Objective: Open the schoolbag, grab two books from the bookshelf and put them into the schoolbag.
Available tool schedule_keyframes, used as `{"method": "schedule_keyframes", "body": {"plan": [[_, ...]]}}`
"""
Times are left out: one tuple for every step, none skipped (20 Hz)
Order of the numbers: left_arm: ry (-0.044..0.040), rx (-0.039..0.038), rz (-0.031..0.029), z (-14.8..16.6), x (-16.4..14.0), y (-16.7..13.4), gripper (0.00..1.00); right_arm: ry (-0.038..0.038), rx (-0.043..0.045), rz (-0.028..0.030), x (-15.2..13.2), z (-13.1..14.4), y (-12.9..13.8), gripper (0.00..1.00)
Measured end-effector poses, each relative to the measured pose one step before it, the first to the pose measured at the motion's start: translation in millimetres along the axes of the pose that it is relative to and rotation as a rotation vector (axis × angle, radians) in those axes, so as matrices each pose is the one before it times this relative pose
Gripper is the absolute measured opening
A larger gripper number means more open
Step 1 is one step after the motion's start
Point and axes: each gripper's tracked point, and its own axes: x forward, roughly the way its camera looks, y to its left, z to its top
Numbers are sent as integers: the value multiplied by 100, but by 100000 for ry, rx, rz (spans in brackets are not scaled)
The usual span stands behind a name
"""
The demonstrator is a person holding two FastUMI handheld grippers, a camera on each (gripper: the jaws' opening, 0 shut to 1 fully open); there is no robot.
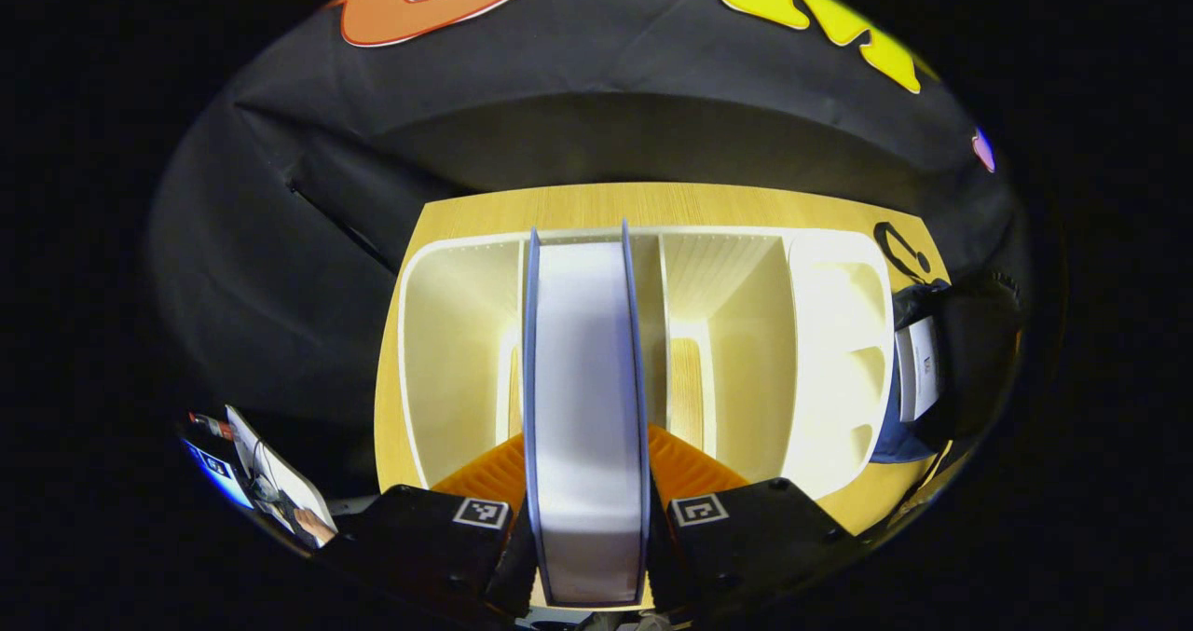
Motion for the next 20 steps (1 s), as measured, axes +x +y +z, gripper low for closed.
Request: {"method": "schedule_keyframes", "body": {"plan": [[804,-350,576,-142,-89,-106,55,-4,-300,59,-2,-4,74,11],[773,-942,-18,-134,-112,-487,55,4,-117,283,-9,-20,141,11],[1837,-346,-888,-572,-327,-594,48,-116,29,427,20,-20,191,11],[-478,-869,-1070,-78,-389,-424,48,23,-457,300,-32,30,137,11],[-433,-1014,-328,-160,-537,-242,48,-194,-355,-63,40,22,-12,11],[-2229,-1069,-1104,62,-680,-264,48,-24,158,97,46,39,77,11],[-382,-1859,-552,-392,-543,-430,47,32,179,427,-98,-94,115,11],[623,-992,1796,-587,-695,125,47,-46,201,83,92,72,16,11],[336,-1614,357,-494,-788,-73,47,932,-218,-186,64,-259,13,11],[-782,-423,555,-375,-787,-93,47,148,-164,-212,1,-26,-22,11],[-1603,-912,255,-251,-898,90,47,132,-29,160,-33,42,161,11],[-1185,-1168,288,-433,-748,182,47,149,52,490,-64,60,206,11],[-690,-400,489,-661,-831,102,47,83,142,655,-94,41,255,11],[-1062,212,653,-724,-645,362,52,154,370,978,-141,32,272,11],[-590,851,893,-864,-648,141,47,-517,616,1220,-193,182,331,11],[-307,-409,689,-787,-612,-127,47,272,6,351,-7,-60,118,11],[-352,-960,296,-788,-581,-112,47,-52,-266,-94,11,-86,-32,11],[-1388,-2055,-318,-646,-495,68,47,119,-392,168,40,-38,108,11],[-1000,-5985,-716,-789,-301,-216,47,224,-179,303,-45,-76,149,11],[479,-6647,-1674,-1185,-420,-516,47,103,-72,-22,-43,34,-6,11]]}}
